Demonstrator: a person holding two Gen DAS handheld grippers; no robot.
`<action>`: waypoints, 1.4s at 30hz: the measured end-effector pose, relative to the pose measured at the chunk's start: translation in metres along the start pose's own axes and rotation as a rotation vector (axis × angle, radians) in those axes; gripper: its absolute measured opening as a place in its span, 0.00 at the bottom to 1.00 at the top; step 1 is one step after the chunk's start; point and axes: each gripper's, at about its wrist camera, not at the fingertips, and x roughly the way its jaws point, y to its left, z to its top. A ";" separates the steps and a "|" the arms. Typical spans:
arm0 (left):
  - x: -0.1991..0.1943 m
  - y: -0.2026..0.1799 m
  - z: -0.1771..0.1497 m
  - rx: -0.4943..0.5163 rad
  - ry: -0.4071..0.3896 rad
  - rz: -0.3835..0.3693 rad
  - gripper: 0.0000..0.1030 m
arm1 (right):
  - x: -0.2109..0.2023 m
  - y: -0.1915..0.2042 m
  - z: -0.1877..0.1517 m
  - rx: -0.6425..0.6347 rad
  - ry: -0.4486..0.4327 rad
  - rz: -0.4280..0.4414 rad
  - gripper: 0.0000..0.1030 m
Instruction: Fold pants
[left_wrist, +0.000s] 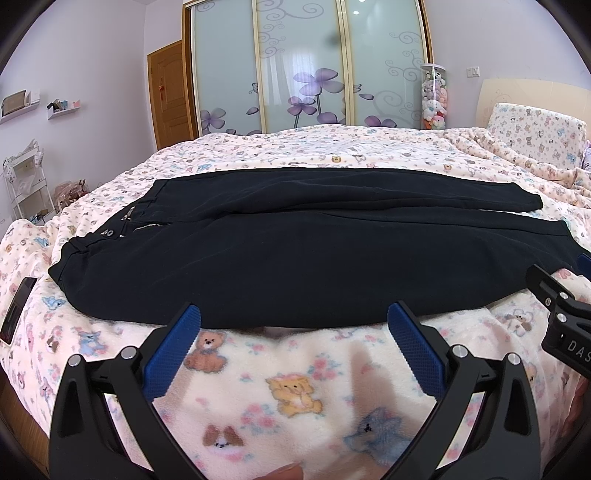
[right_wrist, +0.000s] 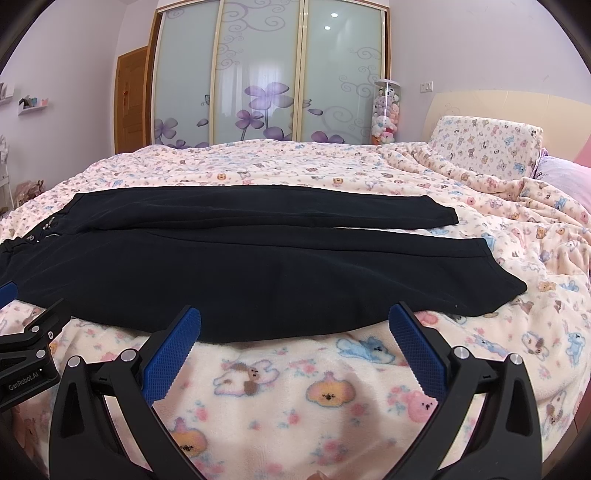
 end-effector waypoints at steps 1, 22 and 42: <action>0.000 0.000 0.000 0.000 0.000 0.000 0.98 | 0.000 0.000 0.000 0.001 0.000 0.001 0.99; 0.027 0.009 0.033 -0.234 -0.061 -0.086 0.98 | 0.028 -0.069 0.056 0.148 -0.013 0.495 0.99; 0.084 -0.021 0.075 -0.107 -0.103 -0.128 0.98 | 0.275 -0.256 0.194 0.467 0.263 0.142 0.92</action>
